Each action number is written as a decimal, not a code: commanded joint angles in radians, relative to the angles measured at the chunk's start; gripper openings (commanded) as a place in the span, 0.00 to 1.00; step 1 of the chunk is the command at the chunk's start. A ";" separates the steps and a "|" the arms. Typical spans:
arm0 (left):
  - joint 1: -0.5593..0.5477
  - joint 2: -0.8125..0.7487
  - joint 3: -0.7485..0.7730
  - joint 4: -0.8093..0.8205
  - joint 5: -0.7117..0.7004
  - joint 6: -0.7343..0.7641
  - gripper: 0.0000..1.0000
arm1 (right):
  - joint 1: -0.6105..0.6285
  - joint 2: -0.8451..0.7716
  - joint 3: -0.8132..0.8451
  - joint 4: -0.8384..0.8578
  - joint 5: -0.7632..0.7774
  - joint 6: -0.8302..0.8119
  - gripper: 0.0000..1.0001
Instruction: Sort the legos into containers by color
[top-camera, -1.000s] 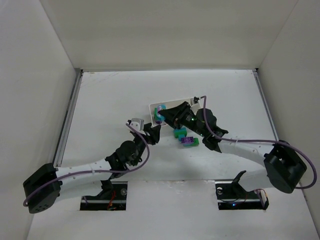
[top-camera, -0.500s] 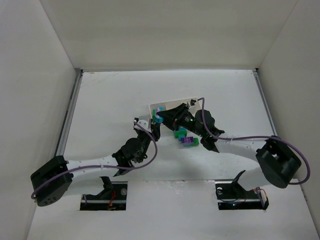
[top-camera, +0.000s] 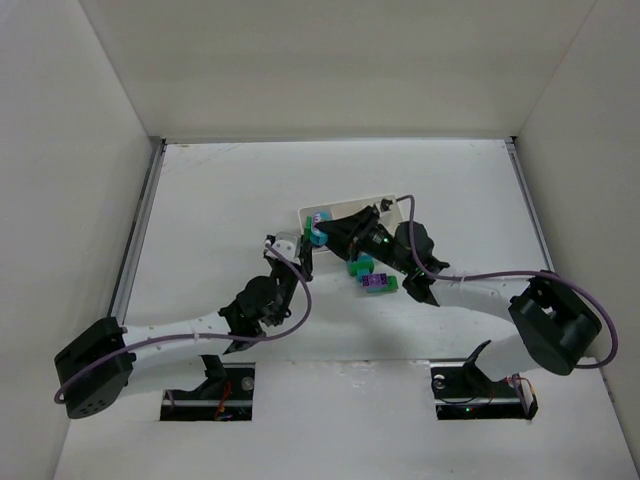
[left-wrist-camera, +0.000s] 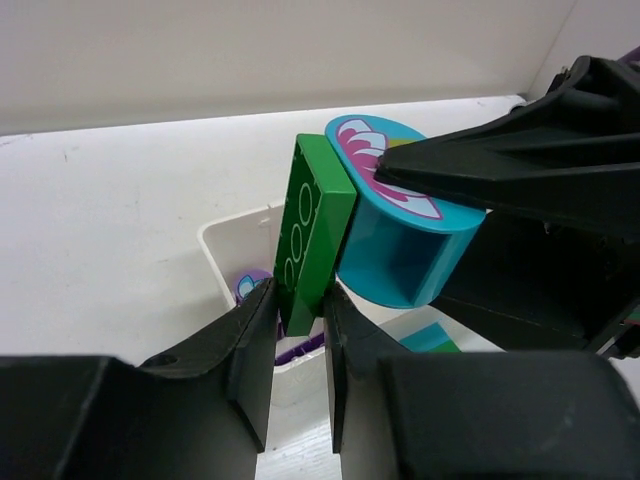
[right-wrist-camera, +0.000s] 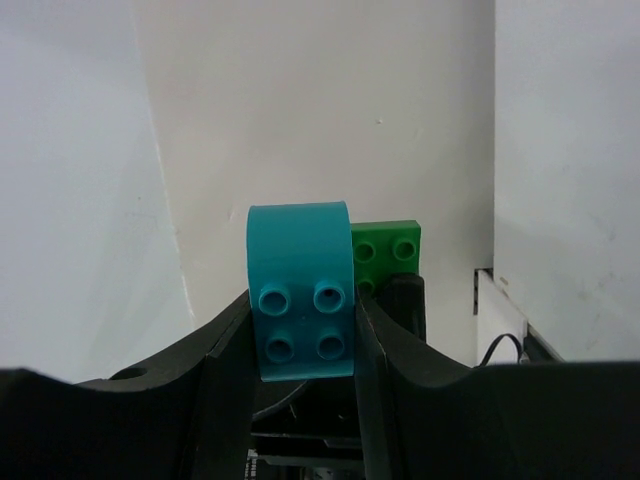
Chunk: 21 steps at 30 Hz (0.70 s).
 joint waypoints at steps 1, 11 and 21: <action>0.038 -0.082 0.011 0.074 -0.059 0.023 0.17 | -0.017 0.002 -0.034 0.038 -0.021 -0.015 0.27; 0.103 -0.119 0.004 -0.017 -0.012 -0.072 0.16 | -0.069 -0.056 -0.081 0.012 -0.029 -0.112 0.27; 0.126 -0.099 0.055 -0.264 0.178 -0.440 0.17 | -0.193 -0.270 0.069 -0.598 0.232 -0.702 0.26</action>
